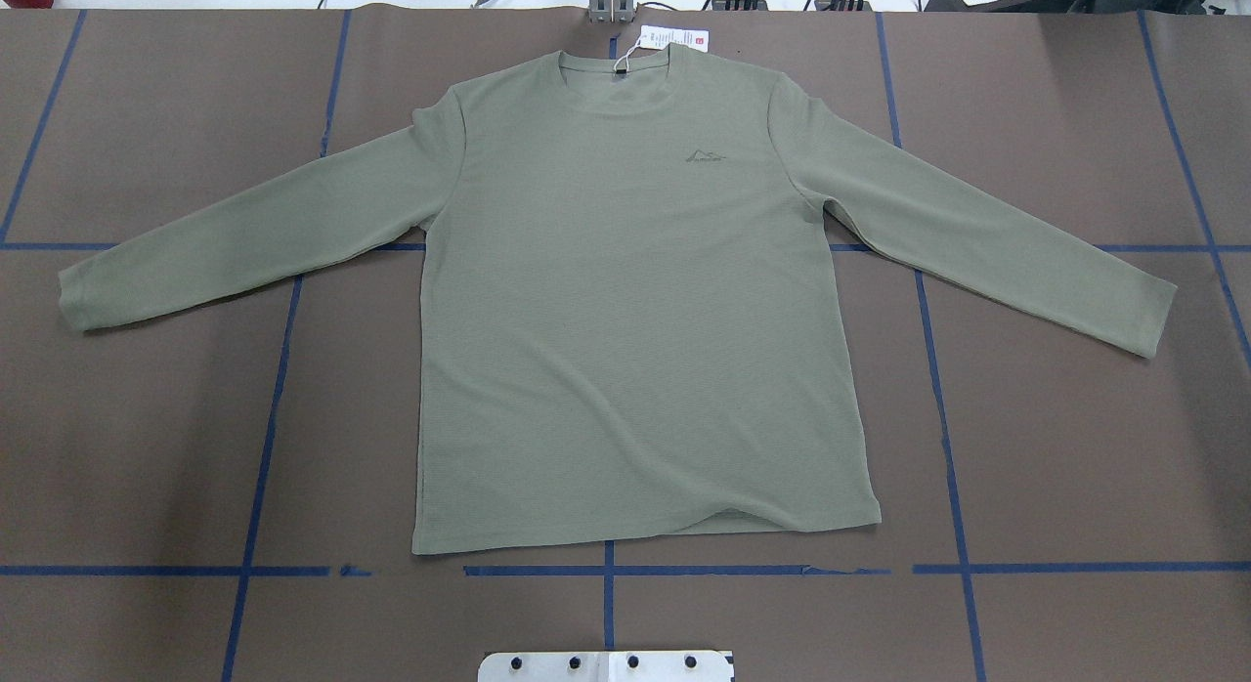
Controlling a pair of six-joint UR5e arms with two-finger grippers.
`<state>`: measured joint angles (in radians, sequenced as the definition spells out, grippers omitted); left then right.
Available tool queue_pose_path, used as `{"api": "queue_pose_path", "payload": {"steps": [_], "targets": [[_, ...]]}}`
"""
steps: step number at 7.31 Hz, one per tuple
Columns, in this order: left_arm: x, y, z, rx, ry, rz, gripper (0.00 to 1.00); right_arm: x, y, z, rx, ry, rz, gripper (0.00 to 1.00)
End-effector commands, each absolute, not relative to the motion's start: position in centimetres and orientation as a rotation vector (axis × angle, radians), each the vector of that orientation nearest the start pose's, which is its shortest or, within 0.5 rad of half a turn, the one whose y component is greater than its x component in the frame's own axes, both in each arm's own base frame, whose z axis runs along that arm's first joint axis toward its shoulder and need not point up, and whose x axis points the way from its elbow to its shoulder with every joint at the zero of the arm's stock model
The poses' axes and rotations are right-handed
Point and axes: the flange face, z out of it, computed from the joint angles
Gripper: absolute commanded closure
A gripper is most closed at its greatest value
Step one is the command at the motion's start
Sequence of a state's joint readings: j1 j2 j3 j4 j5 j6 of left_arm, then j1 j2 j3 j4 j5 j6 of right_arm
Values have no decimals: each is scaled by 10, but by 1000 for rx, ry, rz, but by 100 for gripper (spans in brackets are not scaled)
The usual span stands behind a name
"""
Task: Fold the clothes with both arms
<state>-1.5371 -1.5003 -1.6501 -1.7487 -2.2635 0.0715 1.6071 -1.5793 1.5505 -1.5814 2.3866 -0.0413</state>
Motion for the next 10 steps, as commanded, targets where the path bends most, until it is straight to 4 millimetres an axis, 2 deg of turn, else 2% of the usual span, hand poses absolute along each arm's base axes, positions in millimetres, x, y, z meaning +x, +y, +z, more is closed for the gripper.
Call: {"api": "queue_pose_path", "payload": {"steps": [1,2,3,4,5,6,7,8,9,10], "targets": [[-54,-477,640,194,689,165,0,79,-487,665,7,-813,6,0],[-52,-480,637,199,690,170,0,79,-489,658,22,-816,0,0],[-52,-486,625,235,690,184,0,76,-492,648,42,-824,-11,0],[-50,-494,613,293,691,205,0,62,-494,649,36,-817,-45,0],[-43,-510,593,338,705,230,0,45,-503,639,71,-822,-94,0],[-19,-534,570,377,703,283,0,13,-506,641,68,-816,-167,0],[-10,-534,609,307,715,280,0,-6,-512,642,93,-821,-216,0],[-10,-536,624,353,708,305,0,-31,-511,650,123,-825,-282,0],[-10,-525,632,409,714,323,0,-41,-513,663,181,-827,-327,0],[-10,-523,633,435,710,334,0,-40,-512,691,184,-837,-257,0]]}}
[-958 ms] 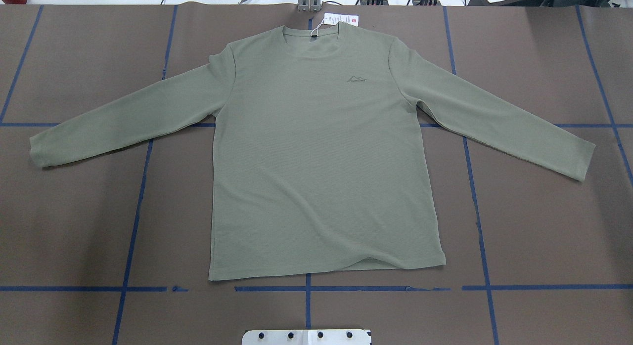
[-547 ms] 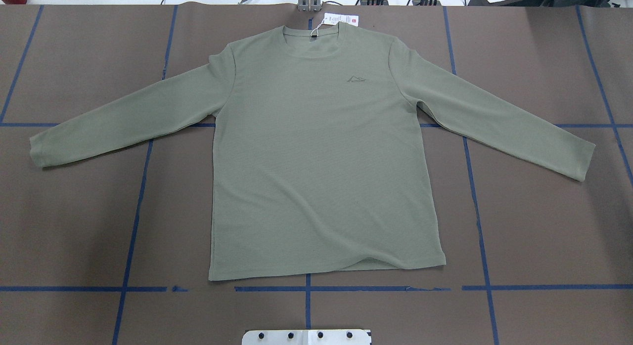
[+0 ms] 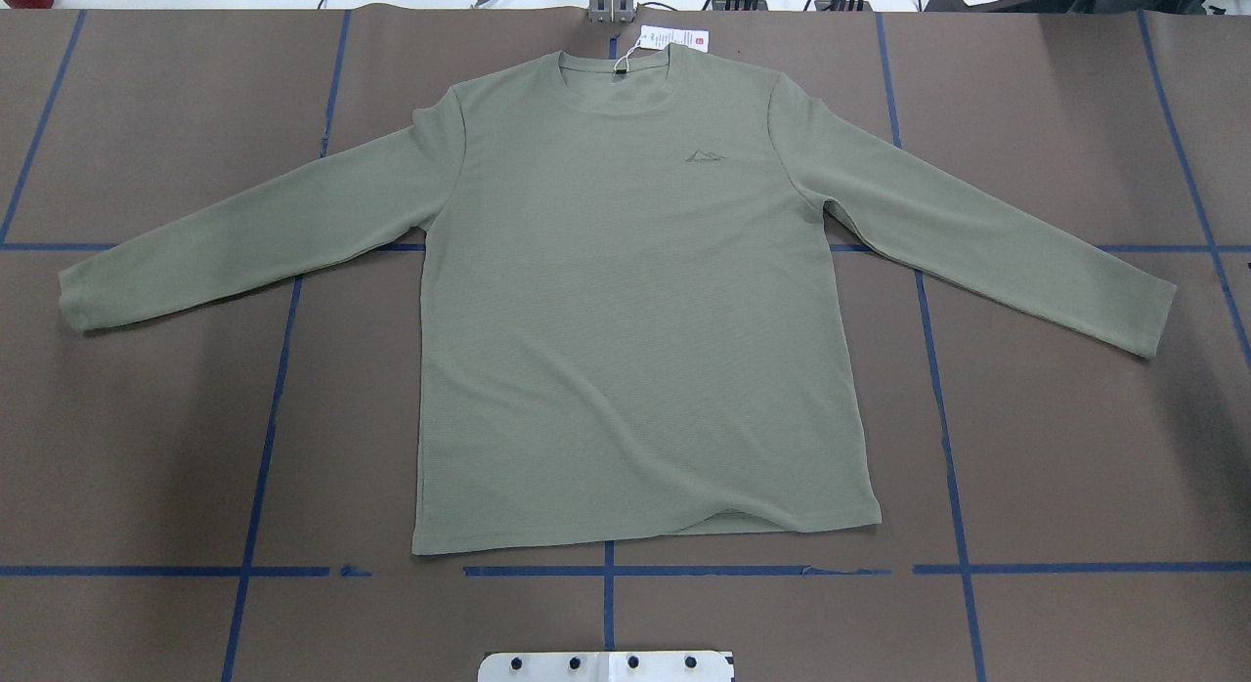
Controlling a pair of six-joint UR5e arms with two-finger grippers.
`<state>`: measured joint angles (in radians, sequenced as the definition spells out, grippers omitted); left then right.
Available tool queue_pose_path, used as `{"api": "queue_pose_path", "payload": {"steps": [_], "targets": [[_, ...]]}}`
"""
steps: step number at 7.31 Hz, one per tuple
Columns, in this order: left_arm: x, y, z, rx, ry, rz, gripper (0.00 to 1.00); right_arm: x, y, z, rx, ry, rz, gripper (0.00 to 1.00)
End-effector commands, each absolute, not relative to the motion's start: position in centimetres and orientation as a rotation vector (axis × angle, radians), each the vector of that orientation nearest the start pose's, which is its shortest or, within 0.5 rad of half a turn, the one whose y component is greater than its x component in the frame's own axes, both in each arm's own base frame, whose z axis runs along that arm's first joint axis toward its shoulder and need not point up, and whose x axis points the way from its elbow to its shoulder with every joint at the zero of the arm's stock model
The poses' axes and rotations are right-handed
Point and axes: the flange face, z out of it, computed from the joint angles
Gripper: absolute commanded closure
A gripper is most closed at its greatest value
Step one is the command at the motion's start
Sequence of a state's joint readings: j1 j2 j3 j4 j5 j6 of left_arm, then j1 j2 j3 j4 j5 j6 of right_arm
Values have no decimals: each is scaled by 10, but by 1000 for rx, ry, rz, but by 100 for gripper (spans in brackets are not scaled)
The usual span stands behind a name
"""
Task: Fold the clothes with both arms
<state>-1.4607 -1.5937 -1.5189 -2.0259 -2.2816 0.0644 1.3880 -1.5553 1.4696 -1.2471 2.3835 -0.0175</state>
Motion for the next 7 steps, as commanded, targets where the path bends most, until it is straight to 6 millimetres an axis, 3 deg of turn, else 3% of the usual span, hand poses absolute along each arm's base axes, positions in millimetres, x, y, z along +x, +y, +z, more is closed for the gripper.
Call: {"api": "queue_pose_path", "payload": {"steps": [1,3,7], "targets": [[-11,-523,627,446,712,339,0,-67,-511,696,214,-847,-217,0],[-10,-523,622,450,718,334,0,-111,-504,693,193,-857,-168,0],[-9,-522,606,467,741,343,0,-133,-503,691,198,-833,-202,0]]}}
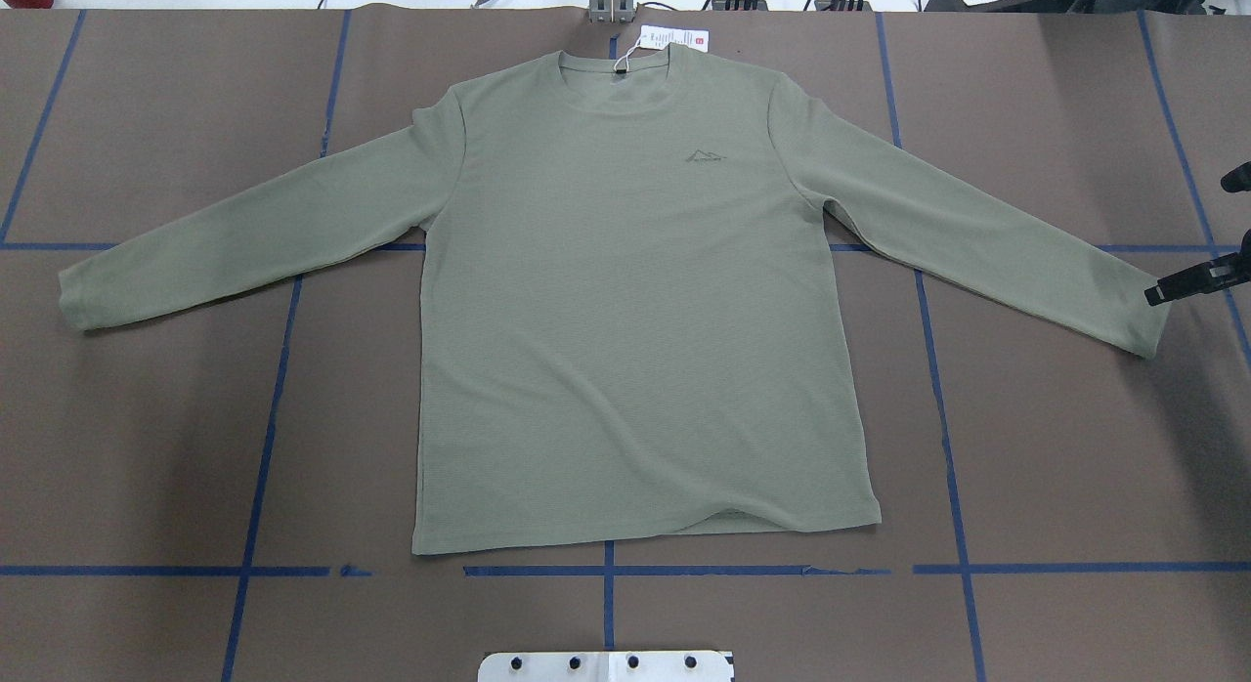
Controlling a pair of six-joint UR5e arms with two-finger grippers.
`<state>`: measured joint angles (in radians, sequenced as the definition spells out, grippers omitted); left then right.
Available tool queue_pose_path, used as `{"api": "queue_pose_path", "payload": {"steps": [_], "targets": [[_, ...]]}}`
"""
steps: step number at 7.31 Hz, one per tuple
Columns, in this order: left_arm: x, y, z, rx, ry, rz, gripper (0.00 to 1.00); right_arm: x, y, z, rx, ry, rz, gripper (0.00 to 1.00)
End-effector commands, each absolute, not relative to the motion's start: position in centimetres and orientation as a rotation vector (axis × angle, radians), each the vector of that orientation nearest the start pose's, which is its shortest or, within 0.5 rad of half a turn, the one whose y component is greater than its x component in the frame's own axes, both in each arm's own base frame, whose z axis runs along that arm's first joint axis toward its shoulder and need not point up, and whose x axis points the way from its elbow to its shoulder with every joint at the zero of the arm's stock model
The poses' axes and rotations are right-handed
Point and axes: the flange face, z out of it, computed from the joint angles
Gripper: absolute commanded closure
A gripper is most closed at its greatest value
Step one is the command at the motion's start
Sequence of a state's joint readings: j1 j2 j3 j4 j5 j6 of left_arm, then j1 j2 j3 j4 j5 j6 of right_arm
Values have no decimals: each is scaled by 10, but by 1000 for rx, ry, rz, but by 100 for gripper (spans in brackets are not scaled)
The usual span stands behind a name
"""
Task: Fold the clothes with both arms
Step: 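Lower the right gripper onto the cuff of the sleeve nearest it and grasp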
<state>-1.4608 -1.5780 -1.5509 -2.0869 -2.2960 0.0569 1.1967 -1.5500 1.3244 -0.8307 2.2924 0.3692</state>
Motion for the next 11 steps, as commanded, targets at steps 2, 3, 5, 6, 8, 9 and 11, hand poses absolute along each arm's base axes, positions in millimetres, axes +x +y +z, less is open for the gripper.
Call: {"api": "queue_pose_path", "payload": {"steps": [2,3,5,6,8,9,11], "targets": [[-7,-521,603,467,770,351,0,-137,-499,694,181,-842,-209,0],[-7,-521,603,467,770,351,0,-139,-495,699,171,-834,-212,0],[-8,-519,605,463,770,348,0,-144,-491,702,163,-830,-220,0],[-7,-520,605,463,771,351,0,-151,-489,703,154,-828,-231,0],[-8,-520,604,463,772,350,0,-155,-487,707,140,-823,-235,0],[-7,-520,604,463,773,352,0,-154,-486,709,136,-821,-234,0],[-8,-520,605,462,774,350,0,-153,-485,710,133,-823,-233,42]]}}
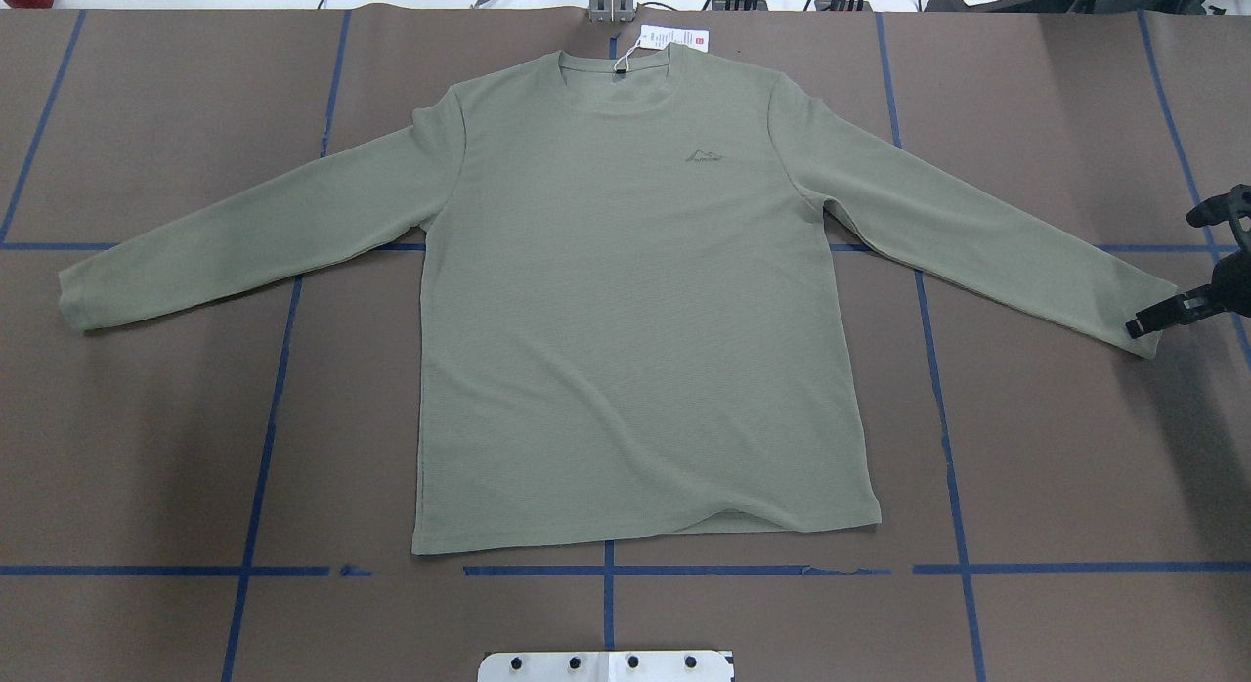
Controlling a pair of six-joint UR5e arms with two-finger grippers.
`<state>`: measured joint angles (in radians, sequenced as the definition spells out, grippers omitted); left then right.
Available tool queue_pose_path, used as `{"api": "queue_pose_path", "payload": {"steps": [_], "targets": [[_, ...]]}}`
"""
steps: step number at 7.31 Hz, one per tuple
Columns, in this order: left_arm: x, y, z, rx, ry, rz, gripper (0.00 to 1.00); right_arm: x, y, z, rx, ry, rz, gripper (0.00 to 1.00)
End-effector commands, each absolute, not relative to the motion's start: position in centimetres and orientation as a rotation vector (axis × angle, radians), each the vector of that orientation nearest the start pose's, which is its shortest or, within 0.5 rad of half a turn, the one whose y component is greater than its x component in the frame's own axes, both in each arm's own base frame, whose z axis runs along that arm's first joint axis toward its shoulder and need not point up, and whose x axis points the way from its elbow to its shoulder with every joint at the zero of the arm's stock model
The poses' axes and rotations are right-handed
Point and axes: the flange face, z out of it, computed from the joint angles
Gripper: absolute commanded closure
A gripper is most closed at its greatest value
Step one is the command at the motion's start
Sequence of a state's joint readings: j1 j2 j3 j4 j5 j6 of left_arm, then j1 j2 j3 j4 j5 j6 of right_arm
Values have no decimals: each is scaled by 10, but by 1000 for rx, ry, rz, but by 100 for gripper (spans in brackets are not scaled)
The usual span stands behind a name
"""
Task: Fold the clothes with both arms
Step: 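Lower the right gripper onto the cuff of the sleeve nearest it and grasp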
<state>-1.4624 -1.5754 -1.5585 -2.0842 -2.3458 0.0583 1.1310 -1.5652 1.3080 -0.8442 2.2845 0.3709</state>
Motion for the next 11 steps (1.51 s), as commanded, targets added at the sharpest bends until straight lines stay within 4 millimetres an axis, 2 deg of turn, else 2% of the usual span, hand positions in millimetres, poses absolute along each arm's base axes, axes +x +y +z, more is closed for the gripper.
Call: {"api": "queue_pose_path", "payload": {"steps": [1,4,7,8,10,11], "targets": [[-7,-519,605,460,774,351,0,-154,-487,705,140,-830,-236,56],[-7,-520,605,458,774,350,0,-155,-491,695,152,-843,-242,60],[-8,-519,606,457,774,348,0,-143,-497,691,161,-857,-222,65],[-8,-519,605,459,774,349,0,-143,-497,691,161,-857,-221,73],[-8,-519,605,458,774,348,0,-141,-498,690,166,-857,-218,100],[-8,-519,605,458,776,348,0,-135,-496,673,197,-872,-221,100]]}}
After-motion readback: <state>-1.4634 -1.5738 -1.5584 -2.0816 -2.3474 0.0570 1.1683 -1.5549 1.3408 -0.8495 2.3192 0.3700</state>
